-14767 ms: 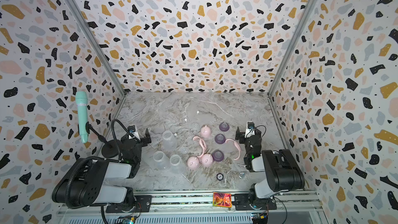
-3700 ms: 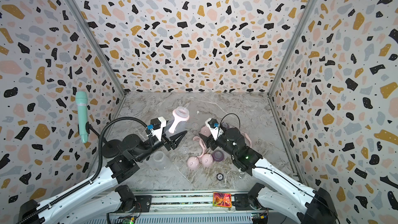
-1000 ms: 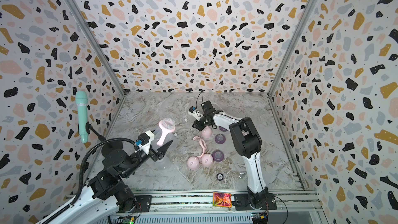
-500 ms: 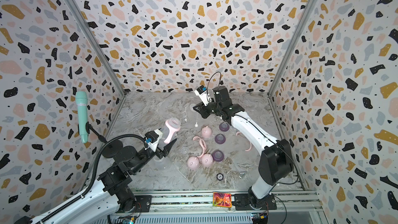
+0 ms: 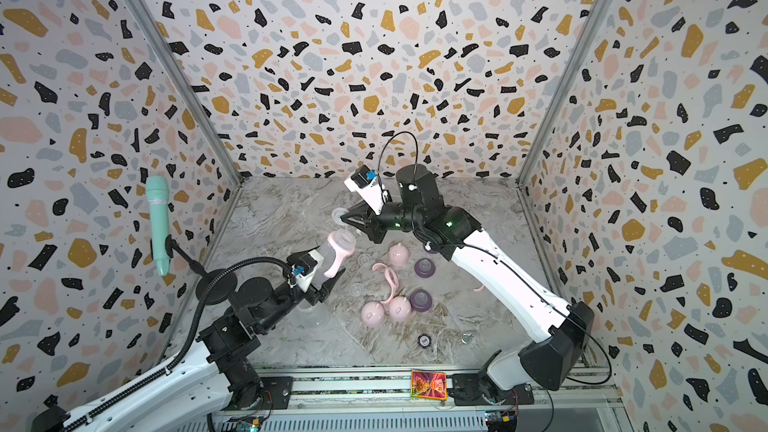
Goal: Assemble the baby bottles
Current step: Place the straw into the baby bottle.
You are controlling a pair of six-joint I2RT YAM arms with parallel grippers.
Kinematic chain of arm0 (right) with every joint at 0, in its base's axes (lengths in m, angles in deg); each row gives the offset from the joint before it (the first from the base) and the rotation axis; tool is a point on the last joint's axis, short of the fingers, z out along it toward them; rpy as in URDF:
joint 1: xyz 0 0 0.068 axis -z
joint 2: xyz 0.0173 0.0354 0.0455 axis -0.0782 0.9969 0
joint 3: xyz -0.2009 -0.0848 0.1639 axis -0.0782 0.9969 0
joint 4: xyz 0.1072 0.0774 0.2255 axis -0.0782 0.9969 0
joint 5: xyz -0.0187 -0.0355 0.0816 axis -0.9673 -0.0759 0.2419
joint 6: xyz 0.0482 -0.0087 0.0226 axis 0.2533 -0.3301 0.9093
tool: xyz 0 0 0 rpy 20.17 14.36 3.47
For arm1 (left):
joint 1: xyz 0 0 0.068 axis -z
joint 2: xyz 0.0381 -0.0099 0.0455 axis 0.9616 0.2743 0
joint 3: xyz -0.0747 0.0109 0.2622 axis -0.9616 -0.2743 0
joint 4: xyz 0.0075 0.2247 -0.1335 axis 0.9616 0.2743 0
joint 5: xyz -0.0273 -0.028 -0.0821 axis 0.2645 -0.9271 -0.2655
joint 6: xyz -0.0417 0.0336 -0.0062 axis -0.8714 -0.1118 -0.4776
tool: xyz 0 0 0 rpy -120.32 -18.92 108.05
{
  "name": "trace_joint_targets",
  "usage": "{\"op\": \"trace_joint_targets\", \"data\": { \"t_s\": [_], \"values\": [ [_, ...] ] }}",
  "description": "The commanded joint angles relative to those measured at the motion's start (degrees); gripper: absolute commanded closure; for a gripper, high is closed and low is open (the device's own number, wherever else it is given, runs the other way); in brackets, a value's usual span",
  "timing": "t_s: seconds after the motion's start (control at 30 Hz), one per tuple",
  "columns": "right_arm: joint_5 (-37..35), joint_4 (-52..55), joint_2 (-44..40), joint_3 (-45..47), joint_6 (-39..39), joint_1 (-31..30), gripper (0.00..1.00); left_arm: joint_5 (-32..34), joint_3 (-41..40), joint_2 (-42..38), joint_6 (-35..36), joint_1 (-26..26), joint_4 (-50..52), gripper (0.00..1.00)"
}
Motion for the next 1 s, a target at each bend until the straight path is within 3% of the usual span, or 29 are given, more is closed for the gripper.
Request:
{"op": "trace_joint_targets", "data": {
  "t_s": [0.0,0.97],
  "values": [
    [1.3,1.1,-2.7,-3.0,-0.5,-1.1,1.0,0.5,2.5,-0.8,0.6,0.2,-3.4,0.81],
    [7.6,-0.3,-5.6,-8.7,0.3,-4.9,1.0,0.4,-0.7,-4.0,-0.8,0.2,-4.7,0.81]
  ]
}}
